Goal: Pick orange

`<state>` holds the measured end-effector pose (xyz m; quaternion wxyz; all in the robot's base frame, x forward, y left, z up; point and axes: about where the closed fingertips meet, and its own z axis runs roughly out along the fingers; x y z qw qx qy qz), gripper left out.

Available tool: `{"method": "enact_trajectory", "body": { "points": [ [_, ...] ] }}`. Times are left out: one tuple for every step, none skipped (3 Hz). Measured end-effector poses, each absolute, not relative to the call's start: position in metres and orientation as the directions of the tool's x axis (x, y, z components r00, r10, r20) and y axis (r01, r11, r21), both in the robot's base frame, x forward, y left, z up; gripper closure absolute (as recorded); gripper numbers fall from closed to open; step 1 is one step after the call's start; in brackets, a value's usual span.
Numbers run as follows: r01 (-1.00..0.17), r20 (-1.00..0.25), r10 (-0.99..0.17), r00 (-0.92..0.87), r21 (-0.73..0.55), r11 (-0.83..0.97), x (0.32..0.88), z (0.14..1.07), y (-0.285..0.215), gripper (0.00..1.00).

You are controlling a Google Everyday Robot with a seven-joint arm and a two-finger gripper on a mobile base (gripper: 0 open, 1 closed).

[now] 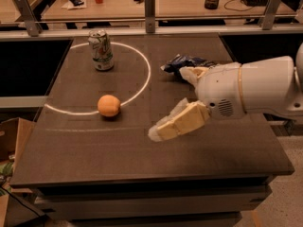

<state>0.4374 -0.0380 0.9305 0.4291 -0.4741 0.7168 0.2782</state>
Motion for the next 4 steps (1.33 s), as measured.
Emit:
{"method": "enact_trajectory", "body": {
  "points": [
    [-0.877, -0.885, -0.424, -0.191, -0.040, 0.478, 0.446, 0.922, -0.022, 0.00],
    [-0.835, -0.897, -0.403, -0.180, -0.078, 0.545, 0.461, 0.912, -0.009, 0.00],
    [-0.829, -0.912, -0.374, -0.169, -0.074, 0.555, 0.472, 0.904, 0.007, 0.00],
    [-0.843, -0.923, -0.349, -0.160, -0.057, 0.535, 0.481, 0.899, 0.027, 0.00]
  ]
}}
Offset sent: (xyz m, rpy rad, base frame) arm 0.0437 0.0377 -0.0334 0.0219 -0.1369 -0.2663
